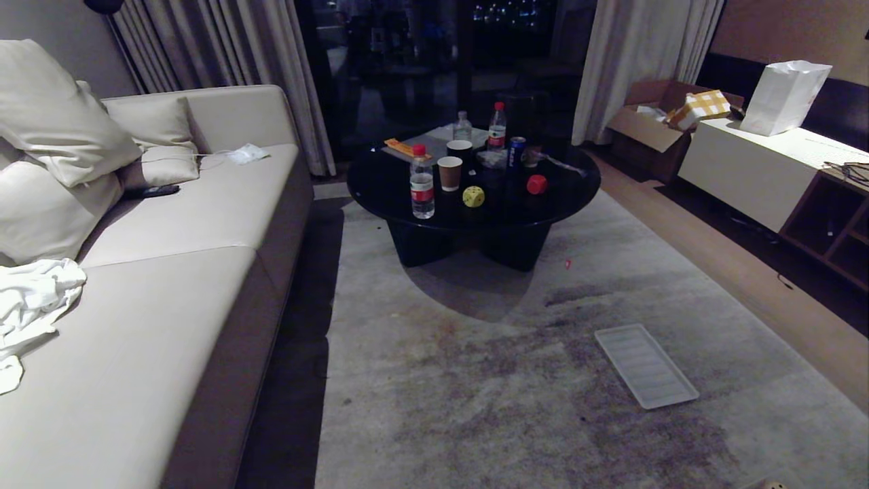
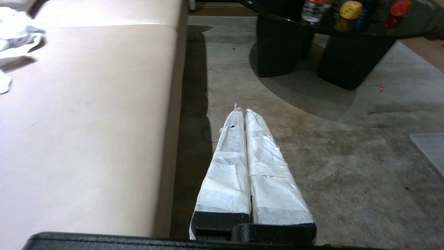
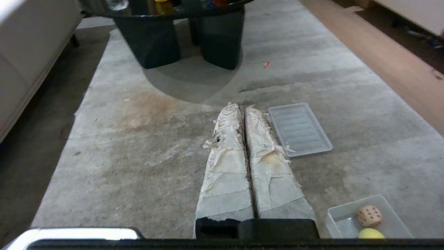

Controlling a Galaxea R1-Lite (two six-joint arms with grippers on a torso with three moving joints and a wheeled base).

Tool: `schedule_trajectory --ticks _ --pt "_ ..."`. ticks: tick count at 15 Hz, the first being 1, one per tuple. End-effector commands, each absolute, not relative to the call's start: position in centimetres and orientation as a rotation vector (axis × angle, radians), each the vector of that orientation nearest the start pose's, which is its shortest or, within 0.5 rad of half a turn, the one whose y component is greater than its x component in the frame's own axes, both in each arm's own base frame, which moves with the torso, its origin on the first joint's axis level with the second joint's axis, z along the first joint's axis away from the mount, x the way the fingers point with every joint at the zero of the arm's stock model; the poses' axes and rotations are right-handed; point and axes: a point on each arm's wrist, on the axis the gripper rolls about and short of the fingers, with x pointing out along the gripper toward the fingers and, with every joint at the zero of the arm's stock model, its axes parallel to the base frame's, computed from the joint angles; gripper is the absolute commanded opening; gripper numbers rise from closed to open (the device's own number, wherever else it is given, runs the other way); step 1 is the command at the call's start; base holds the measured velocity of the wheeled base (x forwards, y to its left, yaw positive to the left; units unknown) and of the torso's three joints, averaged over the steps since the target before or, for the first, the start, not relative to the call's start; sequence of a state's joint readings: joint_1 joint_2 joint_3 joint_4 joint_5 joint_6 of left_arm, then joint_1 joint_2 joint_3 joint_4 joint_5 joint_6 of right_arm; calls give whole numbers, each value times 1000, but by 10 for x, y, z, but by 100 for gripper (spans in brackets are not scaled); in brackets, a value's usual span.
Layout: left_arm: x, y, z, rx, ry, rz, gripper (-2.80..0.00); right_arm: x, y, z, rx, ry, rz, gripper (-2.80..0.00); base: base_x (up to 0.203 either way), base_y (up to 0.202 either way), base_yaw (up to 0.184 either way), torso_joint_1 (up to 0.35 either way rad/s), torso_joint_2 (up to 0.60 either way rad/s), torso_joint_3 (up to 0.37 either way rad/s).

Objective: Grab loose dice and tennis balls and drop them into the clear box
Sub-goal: Pick up toys out of the box

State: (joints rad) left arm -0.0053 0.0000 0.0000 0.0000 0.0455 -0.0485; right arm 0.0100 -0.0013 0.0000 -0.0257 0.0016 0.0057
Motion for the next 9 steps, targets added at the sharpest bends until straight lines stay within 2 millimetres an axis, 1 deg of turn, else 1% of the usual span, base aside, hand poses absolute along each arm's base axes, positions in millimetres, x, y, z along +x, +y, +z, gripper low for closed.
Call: schedule_trajectory --ticks 1,2,3,9 --pt "-23 1 75 -51 0 41 -280 -22 0 76 6 -17 11 -280 0 0 0 0 0 0" --pt "-23 1 75 -51 1 40 -280 -22 0 76 6 -17 11 -280 0 0 0 0 0 0" --pt "-23 1 75 -51 0 41 -280 -22 0 76 6 -17 11 -280 124 0 -2 2 2 2" --pt "-23 1 75 -49 1 41 -280 -22 0 76 5 -17 12 -280 181 0 1 2 1 4"
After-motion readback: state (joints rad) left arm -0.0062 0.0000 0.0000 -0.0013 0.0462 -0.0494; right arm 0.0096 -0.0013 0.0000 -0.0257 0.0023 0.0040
